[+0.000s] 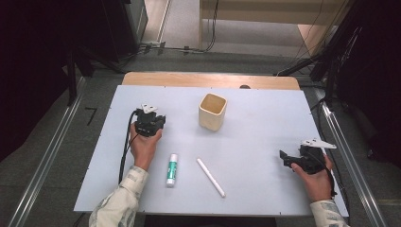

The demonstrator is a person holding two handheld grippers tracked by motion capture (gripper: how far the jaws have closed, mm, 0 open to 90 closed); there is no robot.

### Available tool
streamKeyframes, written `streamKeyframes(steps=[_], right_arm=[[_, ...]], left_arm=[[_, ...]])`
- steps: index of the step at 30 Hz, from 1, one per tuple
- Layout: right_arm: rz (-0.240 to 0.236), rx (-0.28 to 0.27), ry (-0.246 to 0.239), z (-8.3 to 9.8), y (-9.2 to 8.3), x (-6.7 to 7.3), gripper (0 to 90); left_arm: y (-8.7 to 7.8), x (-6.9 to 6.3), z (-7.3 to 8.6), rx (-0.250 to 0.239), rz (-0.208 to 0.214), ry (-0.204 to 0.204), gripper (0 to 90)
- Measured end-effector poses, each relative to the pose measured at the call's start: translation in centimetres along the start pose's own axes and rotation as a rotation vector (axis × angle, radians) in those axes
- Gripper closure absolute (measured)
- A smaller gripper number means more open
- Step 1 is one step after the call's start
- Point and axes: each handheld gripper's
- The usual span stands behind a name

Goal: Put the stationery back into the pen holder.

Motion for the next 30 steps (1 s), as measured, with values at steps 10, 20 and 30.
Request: streamKeyframes(steps=[10, 20, 30], right_arm=[[0.001, 0.002, 0.000, -0.1, 0.1, 0.1, 11.4], [-0.003, -0.001, 0.003, -0.1, 0.0, 0.0, 11.4], [-0.005, -0.002, 0.002, -0.1, 0.0, 0.0, 11.4]], left_arm=[[-0.7, -1.3, -1.8, -0.026, 0.041, -0.007, 82.6], [-0.9, -3.4, -3.5, -0.049, 0.080, 0.024, 82.6], [-0.6, -4.9, -5.2, -0.050, 0.124, 0.018, 82.6]])
Point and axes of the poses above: each handheld gripper's, and its own axes: y roughly forward along the jaws, z roughly out of its underside, x roughly to its left, and after that the axes turned 10 degrees about -x, right-handed
